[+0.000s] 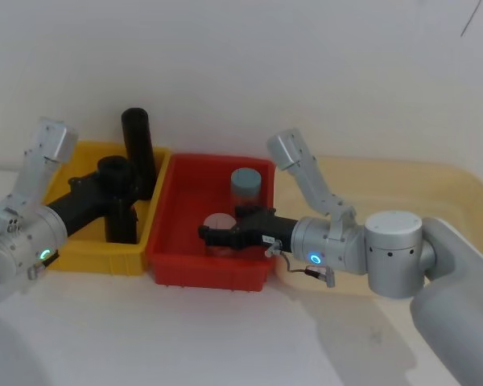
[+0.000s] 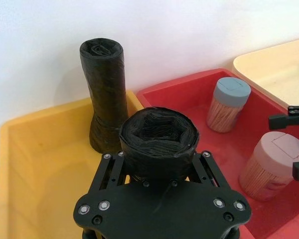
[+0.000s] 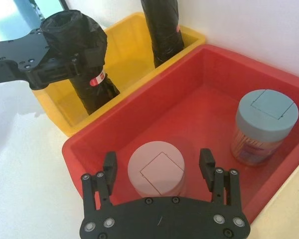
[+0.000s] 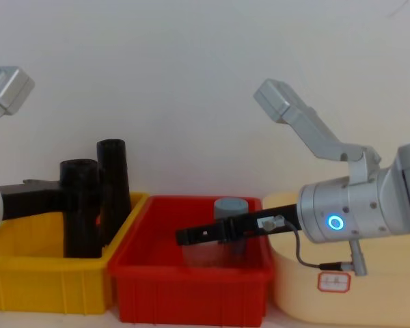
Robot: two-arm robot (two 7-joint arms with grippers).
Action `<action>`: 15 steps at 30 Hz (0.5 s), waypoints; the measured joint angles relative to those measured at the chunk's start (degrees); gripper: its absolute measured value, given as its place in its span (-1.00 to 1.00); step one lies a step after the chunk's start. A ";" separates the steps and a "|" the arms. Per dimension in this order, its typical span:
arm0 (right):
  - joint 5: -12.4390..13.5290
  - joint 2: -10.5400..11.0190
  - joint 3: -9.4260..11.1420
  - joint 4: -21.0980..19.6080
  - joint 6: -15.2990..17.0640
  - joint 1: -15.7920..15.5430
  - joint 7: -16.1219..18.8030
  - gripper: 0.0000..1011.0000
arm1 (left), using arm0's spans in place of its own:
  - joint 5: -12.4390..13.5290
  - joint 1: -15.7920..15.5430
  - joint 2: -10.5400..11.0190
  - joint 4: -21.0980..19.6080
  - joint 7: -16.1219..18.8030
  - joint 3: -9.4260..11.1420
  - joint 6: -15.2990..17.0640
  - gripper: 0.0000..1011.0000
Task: Pick up the garbage bag with the one hand and transfer it to the other hand.
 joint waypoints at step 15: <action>-1.32 -0.29 -0.05 0.73 -1.36 -0.17 -0.20 0.93 | 0.00 0.00 0.00 0.00 0.00 0.00 0.00 -0.08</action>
